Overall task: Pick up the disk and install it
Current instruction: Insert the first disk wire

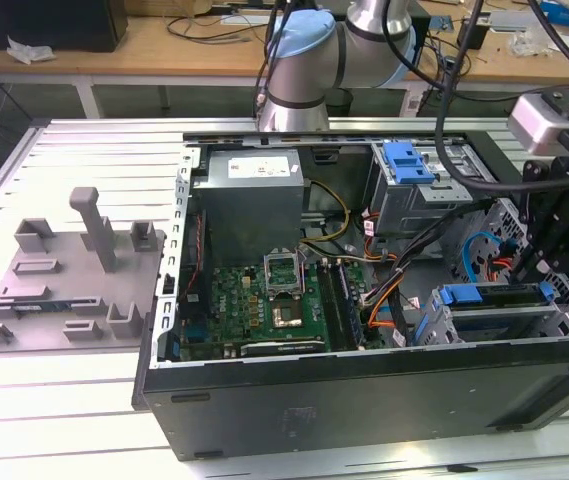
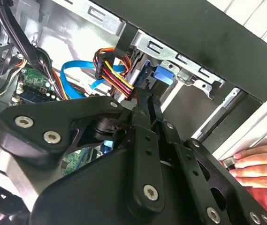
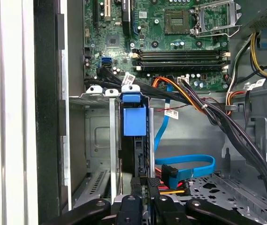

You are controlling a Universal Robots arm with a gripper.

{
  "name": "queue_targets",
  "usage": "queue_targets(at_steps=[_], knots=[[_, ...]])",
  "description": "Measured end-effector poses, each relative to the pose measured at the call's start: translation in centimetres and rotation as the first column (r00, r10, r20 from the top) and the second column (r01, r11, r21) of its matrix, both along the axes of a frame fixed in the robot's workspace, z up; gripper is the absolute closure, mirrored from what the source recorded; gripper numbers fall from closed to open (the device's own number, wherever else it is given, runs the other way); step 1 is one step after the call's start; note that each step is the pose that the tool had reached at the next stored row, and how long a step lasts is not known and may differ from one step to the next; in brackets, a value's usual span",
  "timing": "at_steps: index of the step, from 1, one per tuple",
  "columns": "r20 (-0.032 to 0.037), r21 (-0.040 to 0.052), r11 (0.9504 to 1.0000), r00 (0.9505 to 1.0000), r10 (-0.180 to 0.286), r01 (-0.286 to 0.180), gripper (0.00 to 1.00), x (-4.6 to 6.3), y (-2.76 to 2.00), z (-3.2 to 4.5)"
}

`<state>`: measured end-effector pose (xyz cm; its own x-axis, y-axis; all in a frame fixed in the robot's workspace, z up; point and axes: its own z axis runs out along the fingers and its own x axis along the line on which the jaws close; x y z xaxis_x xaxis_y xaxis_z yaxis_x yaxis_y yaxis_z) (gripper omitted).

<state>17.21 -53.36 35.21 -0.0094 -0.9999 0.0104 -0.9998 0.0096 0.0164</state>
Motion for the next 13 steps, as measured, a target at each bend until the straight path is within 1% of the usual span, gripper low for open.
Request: queue_targets(at_steps=[3,6,8,13], knots=[[-0.0001,0.0143,0.9999,1.0,0.0,0.0,0.84,0.0,-0.18,-0.04],[-0.0001,0.0236,0.9997,1.0,0.0,0.0,0.84,0.0,-0.33,-0.05],[0.0,0.026,0.9997,1.0,0.0,0.0,0.84,0.0,-0.41,-0.06],[0.0,0.0262,0.9997,1.0,0.0,0.0,0.84,0.0,-0.48,-0.1]])
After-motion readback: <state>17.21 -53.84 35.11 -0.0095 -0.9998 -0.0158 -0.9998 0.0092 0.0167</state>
